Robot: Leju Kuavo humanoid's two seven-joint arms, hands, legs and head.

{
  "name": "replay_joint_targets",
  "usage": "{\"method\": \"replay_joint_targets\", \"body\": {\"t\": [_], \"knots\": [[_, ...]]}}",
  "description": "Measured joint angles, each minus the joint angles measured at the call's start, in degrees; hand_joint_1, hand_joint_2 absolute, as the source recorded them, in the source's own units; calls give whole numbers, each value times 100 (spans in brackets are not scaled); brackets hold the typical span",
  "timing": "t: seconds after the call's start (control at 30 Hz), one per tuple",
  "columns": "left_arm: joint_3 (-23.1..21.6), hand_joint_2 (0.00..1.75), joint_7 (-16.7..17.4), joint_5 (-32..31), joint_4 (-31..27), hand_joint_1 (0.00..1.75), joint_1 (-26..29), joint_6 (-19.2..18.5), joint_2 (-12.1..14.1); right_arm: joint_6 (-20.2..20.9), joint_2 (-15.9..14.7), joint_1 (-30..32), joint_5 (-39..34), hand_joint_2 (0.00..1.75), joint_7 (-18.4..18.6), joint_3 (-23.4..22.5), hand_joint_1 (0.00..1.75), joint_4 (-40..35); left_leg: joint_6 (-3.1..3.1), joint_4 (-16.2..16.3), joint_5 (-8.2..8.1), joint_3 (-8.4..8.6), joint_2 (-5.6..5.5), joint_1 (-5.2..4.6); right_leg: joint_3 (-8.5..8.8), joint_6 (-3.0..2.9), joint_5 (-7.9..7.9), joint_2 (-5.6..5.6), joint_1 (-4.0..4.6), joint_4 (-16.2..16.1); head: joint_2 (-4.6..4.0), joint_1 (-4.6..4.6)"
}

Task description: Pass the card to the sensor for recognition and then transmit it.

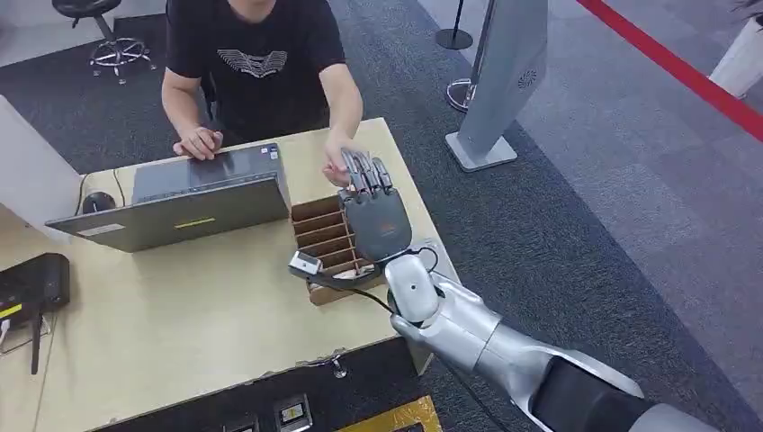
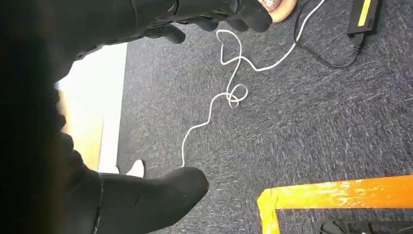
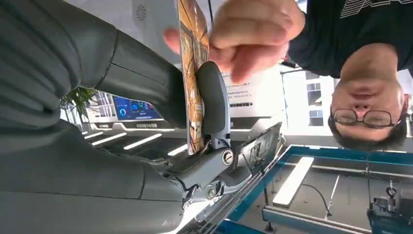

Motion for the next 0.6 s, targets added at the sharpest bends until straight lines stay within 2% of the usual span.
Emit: {"method": "replay_joint_targets", "body": {"t": [0.6], "knots": [[-101,175,0,105,0,0,1,31,2,2,-166,32,-24,175,214,24,175,0,0,1,0,2,1,0,-1,0,0,2,0,0,0,0]]}}
